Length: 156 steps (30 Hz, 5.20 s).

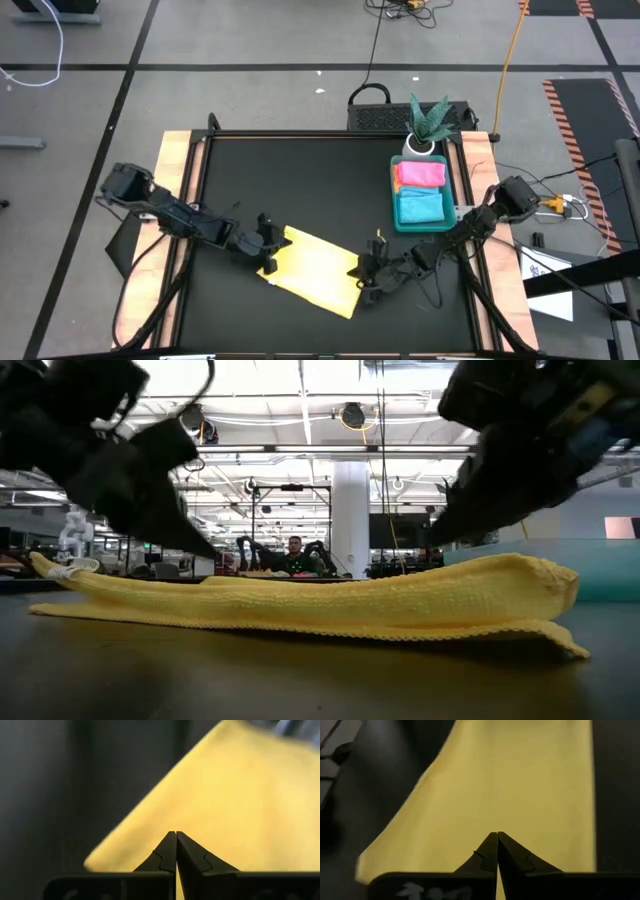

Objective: Fold microfiber towels
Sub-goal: Fold the yellow microfiber cloth

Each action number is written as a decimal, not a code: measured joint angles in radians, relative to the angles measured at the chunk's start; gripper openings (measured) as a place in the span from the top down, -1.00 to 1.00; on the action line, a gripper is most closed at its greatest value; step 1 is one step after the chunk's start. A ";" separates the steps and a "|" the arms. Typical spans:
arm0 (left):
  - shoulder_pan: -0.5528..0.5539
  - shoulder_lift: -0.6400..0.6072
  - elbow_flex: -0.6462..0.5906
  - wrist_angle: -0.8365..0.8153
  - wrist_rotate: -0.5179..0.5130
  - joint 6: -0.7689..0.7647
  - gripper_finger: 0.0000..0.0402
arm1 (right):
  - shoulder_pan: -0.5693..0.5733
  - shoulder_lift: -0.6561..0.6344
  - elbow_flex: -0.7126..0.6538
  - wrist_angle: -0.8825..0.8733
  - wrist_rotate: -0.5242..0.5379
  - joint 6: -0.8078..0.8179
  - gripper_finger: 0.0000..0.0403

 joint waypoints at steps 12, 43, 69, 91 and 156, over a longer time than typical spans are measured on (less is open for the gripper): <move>0.147 0.243 -0.001 0.243 -0.060 0.246 0.94 | -0.015 0.004 -0.060 -0.049 0.054 0.077 1.00; 0.225 0.505 0.272 0.365 0.129 0.421 0.97 | 0.095 0.189 0.104 -0.042 -0.004 0.091 1.00; 0.089 0.283 0.663 -0.854 0.037 0.120 0.98 | -0.001 0.150 0.109 0.120 0.236 0.031 1.00; 0.136 0.224 0.236 -0.327 -0.113 0.023 0.96 | -0.257 0.147 0.052 -0.280 0.255 0.346 1.00; -0.185 0.355 0.239 0.041 0.222 0.213 0.98 | 0.157 0.159 0.047 0.073 0.047 0.083 1.00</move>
